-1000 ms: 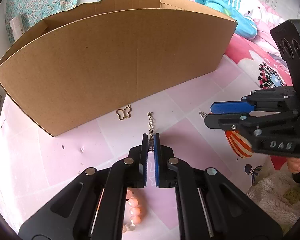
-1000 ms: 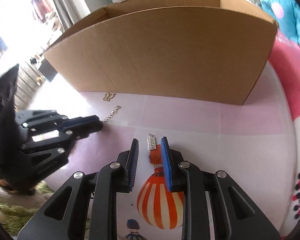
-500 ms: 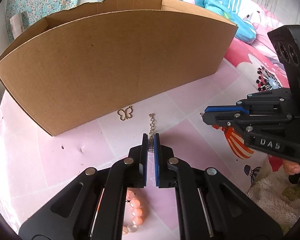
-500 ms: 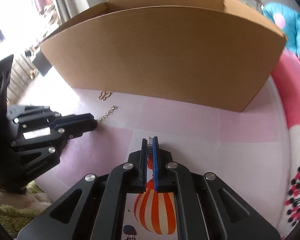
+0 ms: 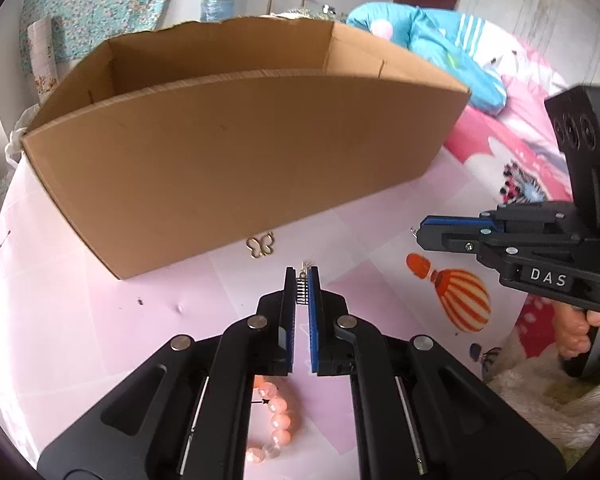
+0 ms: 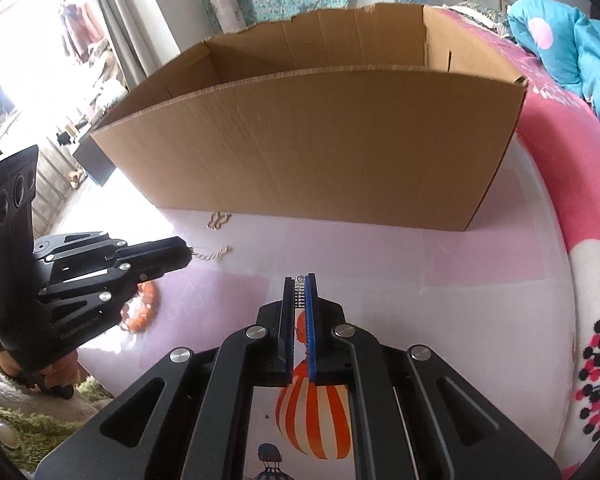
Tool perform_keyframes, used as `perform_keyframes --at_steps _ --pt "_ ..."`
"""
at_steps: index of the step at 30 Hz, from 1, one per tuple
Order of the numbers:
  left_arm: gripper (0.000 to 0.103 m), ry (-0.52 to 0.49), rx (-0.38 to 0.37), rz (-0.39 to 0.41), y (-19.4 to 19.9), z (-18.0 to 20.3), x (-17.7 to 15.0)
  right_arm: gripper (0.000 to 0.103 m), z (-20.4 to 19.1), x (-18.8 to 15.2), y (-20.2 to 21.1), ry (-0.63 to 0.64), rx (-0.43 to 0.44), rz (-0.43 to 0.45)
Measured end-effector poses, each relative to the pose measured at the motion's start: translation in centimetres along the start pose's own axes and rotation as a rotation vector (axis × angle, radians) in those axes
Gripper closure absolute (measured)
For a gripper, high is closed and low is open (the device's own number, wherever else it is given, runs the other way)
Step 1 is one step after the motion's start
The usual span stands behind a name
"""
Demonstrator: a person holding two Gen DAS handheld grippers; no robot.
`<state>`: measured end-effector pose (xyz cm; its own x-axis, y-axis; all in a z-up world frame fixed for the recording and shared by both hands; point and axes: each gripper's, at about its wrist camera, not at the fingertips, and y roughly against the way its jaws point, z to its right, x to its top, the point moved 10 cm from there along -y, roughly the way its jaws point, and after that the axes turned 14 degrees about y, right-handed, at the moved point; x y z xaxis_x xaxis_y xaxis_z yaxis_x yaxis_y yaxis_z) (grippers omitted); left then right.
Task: Organize jewelry
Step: 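Carry the chain charm into the box with the left gripper while the right gripper carries the clip charm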
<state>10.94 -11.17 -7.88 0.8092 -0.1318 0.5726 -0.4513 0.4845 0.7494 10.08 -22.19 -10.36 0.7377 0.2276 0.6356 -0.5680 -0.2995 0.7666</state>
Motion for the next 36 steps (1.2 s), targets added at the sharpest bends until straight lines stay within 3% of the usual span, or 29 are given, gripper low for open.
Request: perform_keyframes --at_steps 12,20,23,26,31,36 --pt "0.098 0.052 -0.107 0.113 6.6 1.1 5.0 0.098 -1.1 4.6 3.9 0.008 0.060 0.155" --pt "0.098 0.105 -0.221 0.243 11.0 1.9 12.7 0.098 -0.3 10.3 7.0 0.013 0.091 0.321" --pt "0.098 0.090 -0.179 0.239 9.7 1.4 14.4 0.098 0.2 11.9 6.9 0.005 0.099 0.349" --pt "0.098 0.094 -0.137 0.177 6.8 0.6 15.0 0.098 0.7 13.2 5.4 -0.004 0.128 0.328" --pt "0.098 0.113 -0.035 0.078 2.4 -2.1 14.6 0.098 1.1 14.7 1.1 -0.040 0.173 0.211" --pt "0.098 0.122 0.035 0.026 0.2 -4.4 13.8 0.098 0.9 15.7 -2.0 -0.073 0.219 0.111"
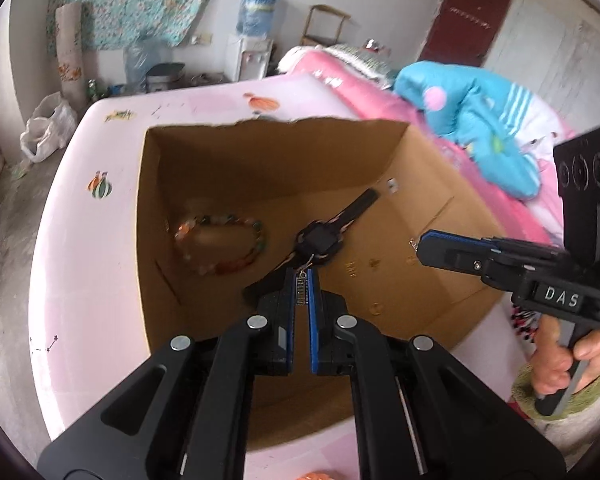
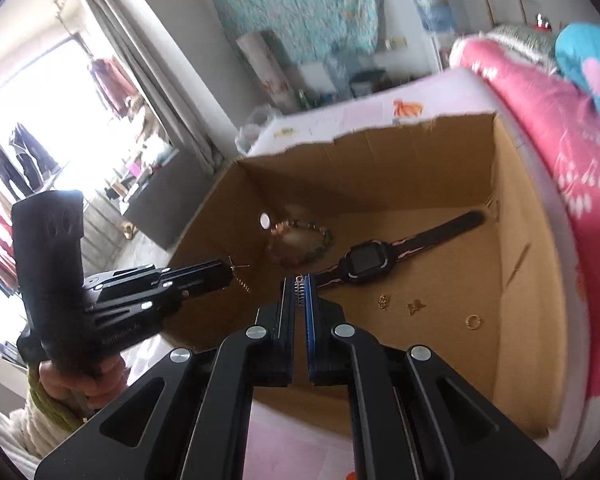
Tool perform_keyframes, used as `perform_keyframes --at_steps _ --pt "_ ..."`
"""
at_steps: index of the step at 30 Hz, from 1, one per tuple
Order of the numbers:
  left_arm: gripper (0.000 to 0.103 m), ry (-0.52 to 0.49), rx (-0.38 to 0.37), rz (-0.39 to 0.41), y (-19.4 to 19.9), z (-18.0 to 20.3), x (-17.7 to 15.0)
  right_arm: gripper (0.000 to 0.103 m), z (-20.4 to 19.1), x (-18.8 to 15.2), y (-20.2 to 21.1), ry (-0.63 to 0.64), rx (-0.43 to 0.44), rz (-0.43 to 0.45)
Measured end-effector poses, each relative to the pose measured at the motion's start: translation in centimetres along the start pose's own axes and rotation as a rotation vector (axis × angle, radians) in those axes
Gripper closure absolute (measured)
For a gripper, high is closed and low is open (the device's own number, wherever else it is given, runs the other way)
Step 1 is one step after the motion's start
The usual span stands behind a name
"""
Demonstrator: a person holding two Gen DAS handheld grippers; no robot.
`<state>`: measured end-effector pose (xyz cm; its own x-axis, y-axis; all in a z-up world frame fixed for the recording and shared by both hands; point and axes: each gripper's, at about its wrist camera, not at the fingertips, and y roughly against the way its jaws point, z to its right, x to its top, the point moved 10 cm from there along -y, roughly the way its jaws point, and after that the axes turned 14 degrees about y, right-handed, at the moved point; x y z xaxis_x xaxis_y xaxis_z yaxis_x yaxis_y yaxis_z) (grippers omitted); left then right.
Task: Organize jewelry
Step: 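Carry the chain charm into the box with the left gripper while the right gripper carries the clip charm, then open both grippers over the box and bring them back to the table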
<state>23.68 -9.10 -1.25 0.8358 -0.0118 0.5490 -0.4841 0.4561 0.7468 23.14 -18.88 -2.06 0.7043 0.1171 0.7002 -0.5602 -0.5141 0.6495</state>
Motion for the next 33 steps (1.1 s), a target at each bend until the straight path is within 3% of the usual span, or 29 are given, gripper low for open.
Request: perform_keyframes --at_steps 10,15,22,26,29,32,33 --pt "0.095 0.008 0.037 0.006 -0.1 -1.5 0.4 0.097 1.2 0.4 -1.7 -0.059 0.027 -0.038" --pt "0.089 -0.009 0.047 0.024 0.3 -1.3 0.6 0.097 1.4 0.3 -0.8 -0.067 0.020 -0.017" --pt "0.088 0.010 0.018 0.084 2.5 -0.8 1.0 0.097 1.3 0.5 1.9 -0.072 0.012 0.049" --pt "0.073 0.004 -0.025 0.158 5.6 -0.1 0.8 0.097 0.5 0.6 4.9 -0.032 0.008 0.125" --pt "0.068 0.007 -0.040 0.193 7.9 -0.1 -0.2 0.095 -0.4 -0.2 6.9 -0.011 0.028 0.158" --pt "0.050 0.018 -0.027 0.215 9.7 -0.7 -1.6 0.071 -1.7 -1.9 8.6 0.028 0.040 0.173" --pt "0.047 0.027 -0.011 0.225 10.3 -1.3 -2.4 0.069 -2.1 -2.4 8.9 0.043 0.035 0.172"
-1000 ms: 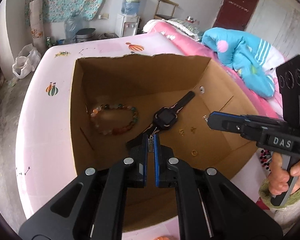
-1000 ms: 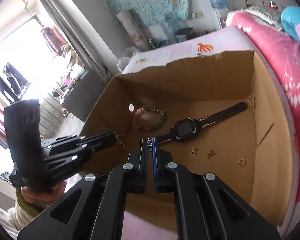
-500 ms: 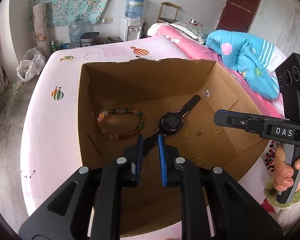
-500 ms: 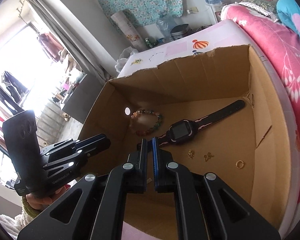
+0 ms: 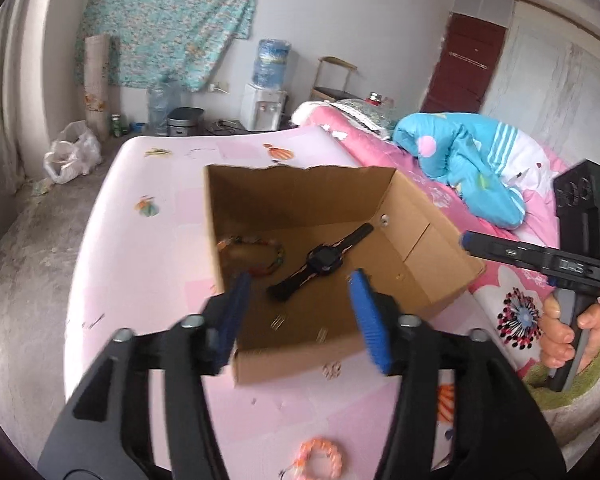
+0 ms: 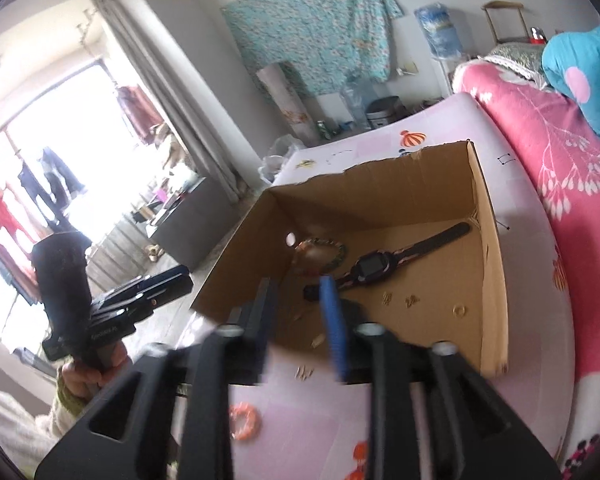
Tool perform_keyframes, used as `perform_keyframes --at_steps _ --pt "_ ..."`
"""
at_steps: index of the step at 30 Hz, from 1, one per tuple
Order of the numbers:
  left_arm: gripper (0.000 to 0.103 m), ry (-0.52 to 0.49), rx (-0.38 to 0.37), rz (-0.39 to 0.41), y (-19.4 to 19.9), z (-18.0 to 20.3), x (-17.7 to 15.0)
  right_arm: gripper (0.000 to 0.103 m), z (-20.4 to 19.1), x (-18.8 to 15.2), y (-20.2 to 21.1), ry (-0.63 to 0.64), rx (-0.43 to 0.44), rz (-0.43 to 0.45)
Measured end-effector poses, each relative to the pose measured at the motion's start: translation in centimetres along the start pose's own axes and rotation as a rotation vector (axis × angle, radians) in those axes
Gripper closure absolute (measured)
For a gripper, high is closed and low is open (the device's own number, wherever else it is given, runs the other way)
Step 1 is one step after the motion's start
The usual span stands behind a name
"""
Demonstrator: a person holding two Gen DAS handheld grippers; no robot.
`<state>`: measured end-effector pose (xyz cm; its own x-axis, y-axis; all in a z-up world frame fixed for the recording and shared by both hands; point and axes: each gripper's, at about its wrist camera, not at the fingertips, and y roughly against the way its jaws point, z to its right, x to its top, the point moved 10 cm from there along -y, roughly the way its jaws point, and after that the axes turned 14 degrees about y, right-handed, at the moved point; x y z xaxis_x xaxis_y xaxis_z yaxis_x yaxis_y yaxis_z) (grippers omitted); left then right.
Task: Organize jewelry
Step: 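Open both grippers over the box and bring them back to the table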
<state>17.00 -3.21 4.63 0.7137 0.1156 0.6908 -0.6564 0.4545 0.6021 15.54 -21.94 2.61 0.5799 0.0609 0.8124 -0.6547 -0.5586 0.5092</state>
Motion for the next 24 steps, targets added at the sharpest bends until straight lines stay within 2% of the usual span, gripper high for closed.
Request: perform_keyframes --at_steps 3,6,10,13,17,22,23,24 --pt "0.041 0.013 0.057 -0.005 1.2 -1.6 -1.9 0.068 -1.9 -2.6 0.4 0.035 0.015 -0.036" --pt "0.039 0.046 0.114 -0.029 1.8 -3.5 -4.3 0.066 -2.7 -5.4 -0.4 0.007 0.026 -0.093" --pt "0.039 0.111 0.110 -0.102 1.5 -4.6 -8.1 0.066 -2.4 -8.5 -2.5 -0.056 0.004 -0.179" --pt "0.039 0.095 0.131 -0.146 0.7 -4.6 -10.7 0.066 -1.7 -10.5 -3.8 -0.094 -0.029 -0.243" --pt "0.040 0.028 0.164 -0.183 -0.3 -4.1 -13.5 0.066 -2.1 -11.3 -4.8 -0.122 -0.013 -0.275" --pt "0.059 -0.023 0.197 -0.216 -2.1 -4.2 -15.5 0.066 -2.9 -11.4 -5.5 -0.083 -0.024 -0.290" --pt "0.066 -0.030 0.201 -0.224 -2.4 -4.4 -15.7 0.066 -3.2 -11.4 -5.6 -0.075 -0.028 -0.290" --pt "0.070 -0.040 0.209 -0.239 -2.8 -4.5 -16.1 0.066 -3.3 -11.4 -5.7 -0.066 -0.031 -0.292"
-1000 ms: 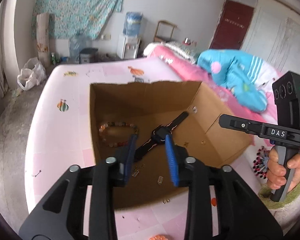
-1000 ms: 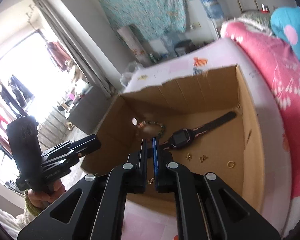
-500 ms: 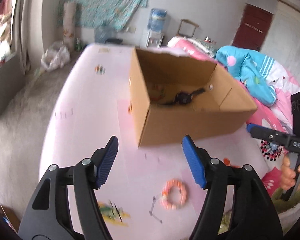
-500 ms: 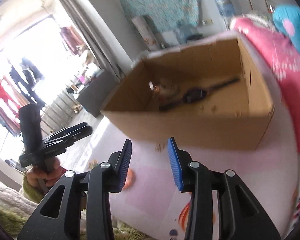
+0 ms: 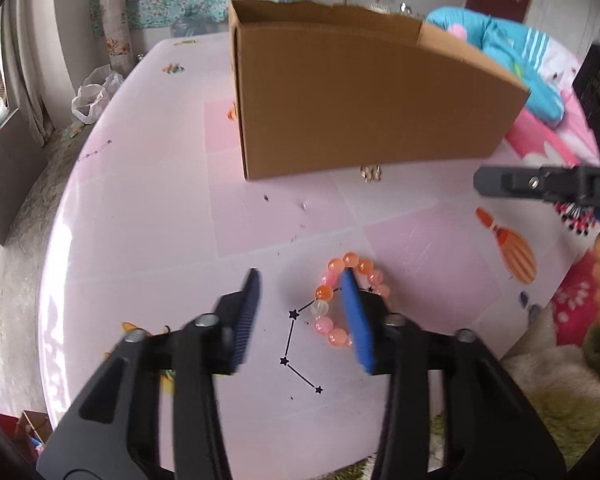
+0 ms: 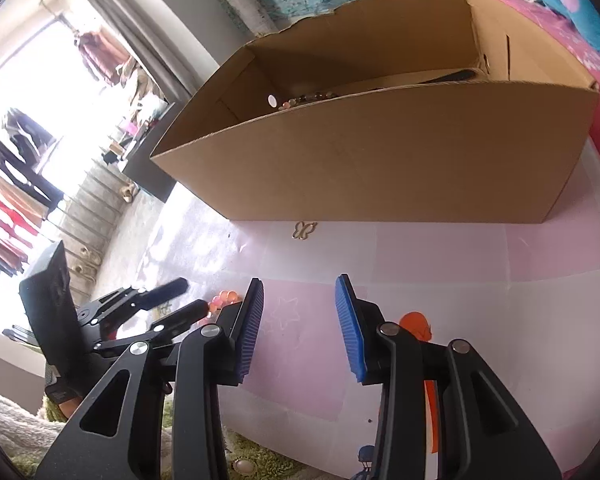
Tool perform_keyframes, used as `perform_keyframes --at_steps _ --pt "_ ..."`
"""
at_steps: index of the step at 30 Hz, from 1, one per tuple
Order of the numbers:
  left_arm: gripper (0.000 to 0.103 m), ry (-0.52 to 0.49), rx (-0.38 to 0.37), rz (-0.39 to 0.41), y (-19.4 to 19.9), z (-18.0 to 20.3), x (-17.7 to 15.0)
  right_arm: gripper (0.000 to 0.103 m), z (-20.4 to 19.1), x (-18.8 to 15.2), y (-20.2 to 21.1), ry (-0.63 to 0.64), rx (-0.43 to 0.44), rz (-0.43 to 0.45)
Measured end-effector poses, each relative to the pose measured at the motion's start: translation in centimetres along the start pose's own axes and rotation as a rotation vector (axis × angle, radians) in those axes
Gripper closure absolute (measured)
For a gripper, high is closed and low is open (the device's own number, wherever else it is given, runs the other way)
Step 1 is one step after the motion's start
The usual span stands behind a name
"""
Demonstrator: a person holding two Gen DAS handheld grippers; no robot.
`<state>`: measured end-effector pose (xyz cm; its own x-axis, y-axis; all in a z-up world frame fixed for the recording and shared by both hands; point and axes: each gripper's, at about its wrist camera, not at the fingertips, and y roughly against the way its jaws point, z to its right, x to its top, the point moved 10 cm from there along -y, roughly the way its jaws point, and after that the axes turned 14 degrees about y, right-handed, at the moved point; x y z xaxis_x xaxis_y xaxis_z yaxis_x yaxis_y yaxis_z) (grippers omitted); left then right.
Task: Organize jewelry
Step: 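Open both grippers over the box and bring them back to the table, then close the left gripper on the peach bracelet while the right gripper closes on the butterfly charm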
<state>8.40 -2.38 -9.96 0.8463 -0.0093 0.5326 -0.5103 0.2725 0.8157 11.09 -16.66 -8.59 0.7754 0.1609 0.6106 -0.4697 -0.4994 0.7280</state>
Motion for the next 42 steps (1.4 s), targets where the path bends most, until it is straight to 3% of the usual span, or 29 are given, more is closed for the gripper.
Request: perform_keyframes --at_steps 6,11,16,20,25,33,42 --pt "0.082 -0.104 0.046 0.014 -0.5 0.8 -0.5 0.066 -0.4 0.5 -1.0 0.029 -0.010 -0.011" --pt "0.094 -0.107 0.045 0.027 -0.6 0.8 -0.3 0.068 0.3 2.3 -1.8 0.033 -0.063 0.005" --pt "0.094 -0.087 0.030 0.035 -0.6 0.6 -0.1 0.075 2.1 3.9 -2.1 0.009 -0.132 0.025" --pt "0.094 -0.080 0.020 0.040 -0.6 0.8 0.0 0.076 2.9 4.4 -2.0 -0.016 -0.135 0.046" --pt "0.094 -0.076 0.006 0.043 -0.7 0.4 0.0 0.076 0.8 3.5 -3.9 0.060 -0.119 0.000" --pt "0.094 -0.062 -0.012 0.043 -0.7 0.1 -0.1 0.076 -1.0 2.7 -7.3 0.203 -0.225 -0.069" --pt "0.094 -0.054 -0.023 0.047 -0.6 -0.2 -0.1 0.076 -1.1 3.0 -8.0 0.212 -0.315 -0.034"
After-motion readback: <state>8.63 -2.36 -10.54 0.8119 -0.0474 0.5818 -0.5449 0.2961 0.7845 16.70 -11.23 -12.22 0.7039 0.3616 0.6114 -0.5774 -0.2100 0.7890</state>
